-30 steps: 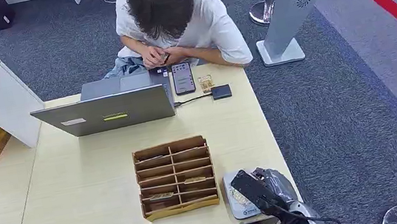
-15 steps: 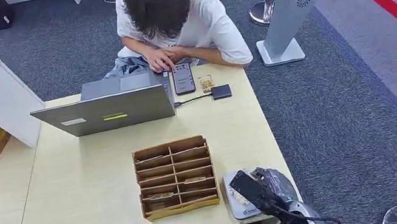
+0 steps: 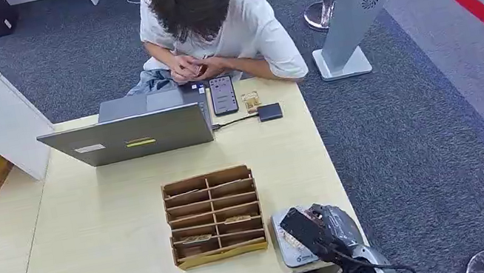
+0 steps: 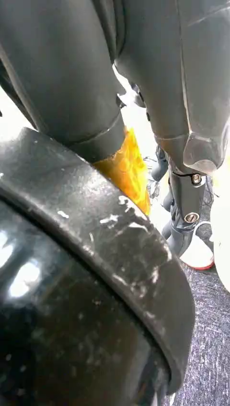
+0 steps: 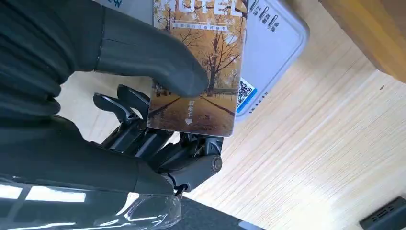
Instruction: Pass the card to the sensor for recognition and then transmit it.
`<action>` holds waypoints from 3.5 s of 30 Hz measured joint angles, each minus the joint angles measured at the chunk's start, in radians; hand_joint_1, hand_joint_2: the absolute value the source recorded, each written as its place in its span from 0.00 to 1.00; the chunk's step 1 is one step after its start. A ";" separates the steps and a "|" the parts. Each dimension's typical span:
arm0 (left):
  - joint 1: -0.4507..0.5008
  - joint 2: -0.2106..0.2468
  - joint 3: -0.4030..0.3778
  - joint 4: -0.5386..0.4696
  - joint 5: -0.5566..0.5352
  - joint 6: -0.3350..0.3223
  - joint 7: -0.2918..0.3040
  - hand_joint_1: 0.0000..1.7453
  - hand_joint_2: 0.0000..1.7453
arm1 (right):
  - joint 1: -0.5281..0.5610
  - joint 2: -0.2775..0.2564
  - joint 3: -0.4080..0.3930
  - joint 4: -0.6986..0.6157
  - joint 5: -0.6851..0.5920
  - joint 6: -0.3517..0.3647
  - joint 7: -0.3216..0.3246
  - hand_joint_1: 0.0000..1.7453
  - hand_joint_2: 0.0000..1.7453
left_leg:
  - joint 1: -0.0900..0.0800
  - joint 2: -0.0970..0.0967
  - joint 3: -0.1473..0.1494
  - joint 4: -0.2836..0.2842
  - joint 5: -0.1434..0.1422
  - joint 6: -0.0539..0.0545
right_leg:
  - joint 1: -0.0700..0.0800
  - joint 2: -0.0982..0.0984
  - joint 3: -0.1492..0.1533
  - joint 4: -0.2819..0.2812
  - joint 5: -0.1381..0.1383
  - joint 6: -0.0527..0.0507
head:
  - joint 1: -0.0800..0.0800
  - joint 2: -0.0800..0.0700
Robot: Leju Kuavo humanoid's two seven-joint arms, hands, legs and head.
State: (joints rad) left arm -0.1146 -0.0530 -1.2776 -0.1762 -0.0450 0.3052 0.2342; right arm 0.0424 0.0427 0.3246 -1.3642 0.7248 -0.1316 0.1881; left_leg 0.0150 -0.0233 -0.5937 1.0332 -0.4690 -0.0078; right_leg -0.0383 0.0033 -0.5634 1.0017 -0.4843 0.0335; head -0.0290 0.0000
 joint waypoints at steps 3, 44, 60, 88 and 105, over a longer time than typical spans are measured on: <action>0.000 0.000 0.000 0.000 -0.002 0.000 0.000 0.00 0.00 | 0.000 0.000 -0.001 0.000 0.006 -0.001 0.000 1.00 1.00 | 0.000 0.000 0.000 0.000 0.000 0.000 | 0.000 0.000 0.000 0.000 0.000 0.000 | 0.000 0.000; 0.008 -0.003 0.018 0.000 0.021 0.010 -0.014 0.00 0.00 | 0.029 0.005 -0.013 -0.177 0.216 -0.116 -0.042 1.00 1.00 | 0.000 0.000 0.000 0.000 0.000 0.000 | 0.000 0.000 0.000 0.000 0.000 0.000 | 0.000 0.000; 0.059 0.039 0.201 0.000 0.204 -0.092 -0.168 0.00 0.00 | 0.048 0.005 -0.004 -0.293 0.217 -0.159 -0.112 1.00 1.00 | 0.000 0.000 0.000 0.000 0.000 0.000 | 0.000 0.000 0.000 0.000 0.000 0.000 | 0.000 0.000; 0.139 0.127 0.535 0.144 0.541 -0.642 -0.425 0.00 0.00 | -0.037 -0.023 0.171 -0.339 0.077 -0.257 -0.250 1.00 1.00 | 0.004 0.002 -0.001 0.000 -0.001 -0.002 | 0.004 0.001 0.000 0.000 -0.001 -0.003 | 0.000 0.000; 0.156 0.170 0.628 0.158 0.455 -0.704 -0.437 0.00 0.00 | -0.231 -0.029 0.358 -0.269 0.027 -0.197 -0.222 1.00 1.00 | 0.006 0.002 -0.001 0.000 0.000 -0.003 | 0.006 0.001 0.000 0.000 -0.001 -0.003 | 0.000 0.000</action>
State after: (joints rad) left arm 0.0416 0.1167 -0.6496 -0.0179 0.4104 -0.3987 -0.2026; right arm -0.1885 0.0134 0.6824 -1.6335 0.7519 -0.3281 -0.0336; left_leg 0.0208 -0.0217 -0.5943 1.0327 -0.4691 -0.0105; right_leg -0.0327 0.0038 -0.5637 1.0021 -0.4855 0.0301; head -0.0286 0.0000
